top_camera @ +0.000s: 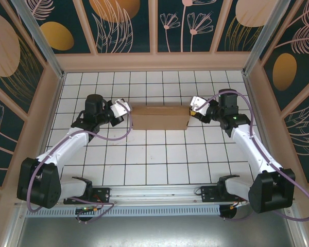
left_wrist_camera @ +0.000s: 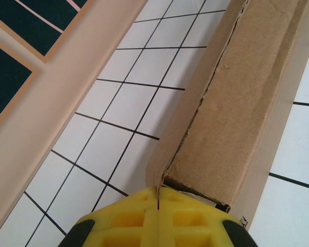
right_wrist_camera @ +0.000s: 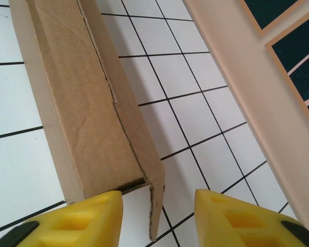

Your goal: Fold the paper box

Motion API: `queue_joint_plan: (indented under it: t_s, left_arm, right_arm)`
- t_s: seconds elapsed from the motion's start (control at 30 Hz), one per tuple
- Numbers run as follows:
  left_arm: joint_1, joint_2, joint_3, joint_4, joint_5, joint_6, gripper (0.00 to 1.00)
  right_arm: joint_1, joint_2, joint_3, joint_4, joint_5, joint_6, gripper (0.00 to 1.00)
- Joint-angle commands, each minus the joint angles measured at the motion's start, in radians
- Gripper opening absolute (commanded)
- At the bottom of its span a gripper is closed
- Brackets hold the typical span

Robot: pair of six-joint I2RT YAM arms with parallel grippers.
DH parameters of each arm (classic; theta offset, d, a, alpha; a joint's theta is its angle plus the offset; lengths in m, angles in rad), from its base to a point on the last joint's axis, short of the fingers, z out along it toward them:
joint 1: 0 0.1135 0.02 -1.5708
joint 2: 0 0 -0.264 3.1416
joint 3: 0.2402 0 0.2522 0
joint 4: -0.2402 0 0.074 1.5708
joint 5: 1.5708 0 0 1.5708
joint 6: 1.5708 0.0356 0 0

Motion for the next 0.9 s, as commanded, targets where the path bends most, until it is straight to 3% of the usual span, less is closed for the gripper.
queue_joint_plan:
  t_s: [0.0,0.33,0.53,0.67,0.7,0.87]
  left_arm:
    - [0.004,-0.021,-0.010,0.028,0.019,-0.014,0.00]
    - [0.002,-0.017,0.012,-0.006,0.024,-0.013,0.00]
    - [0.002,-0.018,0.025,-0.026,0.024,-0.013,0.00]
    - [0.003,-0.018,0.027,-0.031,0.024,-0.016,0.00]
    - [0.002,-0.017,0.030,-0.033,0.024,-0.025,0.00]
    - [-0.002,-0.007,0.077,-0.037,0.036,-0.168,0.00]
  right_arm:
    - [-0.007,0.012,0.025,0.006,0.003,-0.015,0.39]
    - [0.014,0.025,-0.020,0.058,0.079,-0.010,0.31]
    - [0.028,0.060,-0.010,0.057,0.081,0.002,0.20]
    - [0.035,0.068,0.008,0.050,0.076,0.012,0.07]
    - [0.038,0.068,0.015,0.043,0.079,0.012,0.01]
    - [0.046,0.063,0.050,0.022,0.082,0.084,0.00]
